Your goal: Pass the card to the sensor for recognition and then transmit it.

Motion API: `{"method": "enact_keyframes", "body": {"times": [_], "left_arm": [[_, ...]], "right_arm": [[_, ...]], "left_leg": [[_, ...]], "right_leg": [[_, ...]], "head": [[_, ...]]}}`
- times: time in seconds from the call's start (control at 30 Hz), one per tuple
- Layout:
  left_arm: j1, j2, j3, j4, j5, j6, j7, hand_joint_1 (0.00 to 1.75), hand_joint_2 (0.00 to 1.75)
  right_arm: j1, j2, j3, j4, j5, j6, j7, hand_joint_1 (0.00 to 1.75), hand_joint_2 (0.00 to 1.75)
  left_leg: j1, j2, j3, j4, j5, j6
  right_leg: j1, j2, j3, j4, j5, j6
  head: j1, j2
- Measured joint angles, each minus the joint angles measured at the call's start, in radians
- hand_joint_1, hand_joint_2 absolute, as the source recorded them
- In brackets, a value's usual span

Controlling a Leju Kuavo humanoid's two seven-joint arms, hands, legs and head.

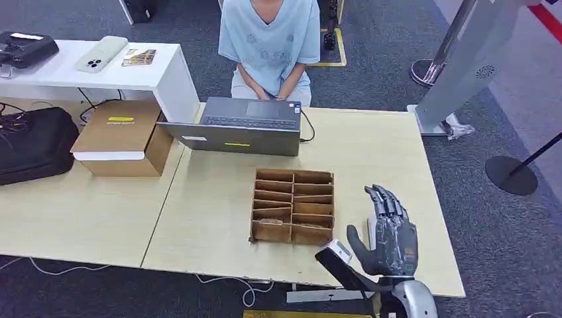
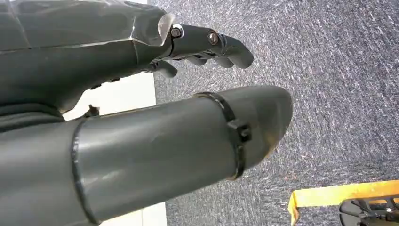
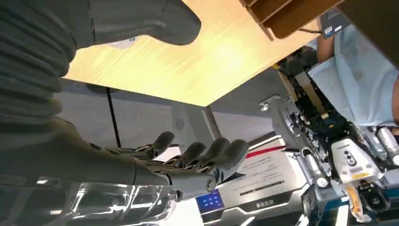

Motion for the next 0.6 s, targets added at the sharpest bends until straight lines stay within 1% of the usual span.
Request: {"method": "enact_keyframes", "body": {"times": [0.07, 0.13, 0.17, 0.23, 0.37, 0.43, 0.53, 0.57, 0.6], "left_arm": [[0.000, 0.000, 0.000, 0.000, -0.002, 0.000, 0.000, 0.00, 0.00], [0.000, 0.000, 0.000, 0.000, -0.004, 0.000, 0.000, 0.00, 0.00], [0.000, 0.000, 0.000, 0.000, -0.004, 0.000, 0.000, 0.00, 0.00], [0.000, 0.000, 0.000, 0.000, -0.007, 0.000, 0.000, 0.00, 0.00], [-0.001, 0.000, 0.000, 0.000, -0.010, -0.001, 0.000, 0.00, 0.00], [-0.001, 0.000, 0.000, 0.000, -0.015, -0.001, 0.000, 0.00, 0.00], [-0.001, 0.000, 0.000, 0.000, -0.019, -0.001, -0.001, 0.00, 0.00], [-0.001, 0.000, 0.000, 0.000, -0.023, -0.001, -0.002, 0.00, 0.00], [-0.002, 0.000, 0.000, 0.000, -0.026, -0.001, -0.002, 0.00, 0.00]], "right_arm": [[-0.003, 0.000, 0.014, 0.007, 0.001, 0.012, 0.000, 0.63, 1.75], [-0.005, 0.000, 0.028, 0.013, 0.001, 0.021, 0.000, 0.72, 1.75], [-0.007, 0.000, 0.036, 0.016, 0.001, 0.026, 0.000, 0.72, 1.75], [-0.011, 0.000, 0.049, 0.021, 0.001, 0.034, -0.002, 0.86, 1.75], [-0.026, 0.000, 0.076, 0.039, -0.003, 0.050, -0.003, 0.82, 1.75], [-0.033, 0.000, 0.087, 0.053, -0.005, 0.057, -0.003, 0.65, 1.75], [-0.042, 0.000, 0.099, 0.074, -0.007, 0.060, -0.003, 0.70, 1.75], [-0.046, 0.000, 0.103, 0.084, -0.010, 0.060, -0.003, 0.68, 1.75], [-0.050, 0.000, 0.108, 0.094, -0.014, 0.061, -0.002, 0.72, 1.75]], "left_leg": [[0.000, 0.000, 0.000, 0.000, 0.000, 0.000], [0.000, 0.000, 0.000, 0.000, 0.000, 0.000], [0.000, 0.000, 0.000, 0.000, 0.000, 0.000], [0.000, 0.000, 0.000, 0.000, 0.000, 0.000], [0.000, 0.000, 0.000, 0.000, 0.000, 0.000], [0.000, 0.000, 0.000, 0.000, 0.000, 0.000], [0.000, 0.000, 0.000, 0.000, 0.000, 0.000], [0.000, 0.000, 0.000, 0.000, 0.000, 0.000], [0.000, 0.000, 0.000, 0.000, 0.000, 0.000]], "right_leg": [[0.000, 0.000, 0.000, 0.000, 0.000, 0.000], [0.000, 0.000, 0.000, 0.000, 0.000, 0.000], [0.000, 0.000, 0.000, 0.000, 0.000, 0.000], [0.000, 0.000, 0.000, 0.000, 0.000, 0.000], [0.000, 0.000, 0.000, 0.000, 0.000, 0.000], [0.000, 0.000, 0.000, 0.000, 0.000, 0.000], [0.000, 0.000, 0.000, 0.000, 0.000, 0.000], [0.000, 0.000, 0.000, 0.000, 0.000, 0.000], [0.000, 0.000, 0.000, 0.000, 0.000, 0.000]], "head": [[0.000, 0.000], [0.000, 0.000], [0.000, 0.000], [0.000, 0.000], [0.000, 0.000], [0.000, 0.000], [0.000, 0.000], [0.000, 0.000], [0.000, 0.000]]}}
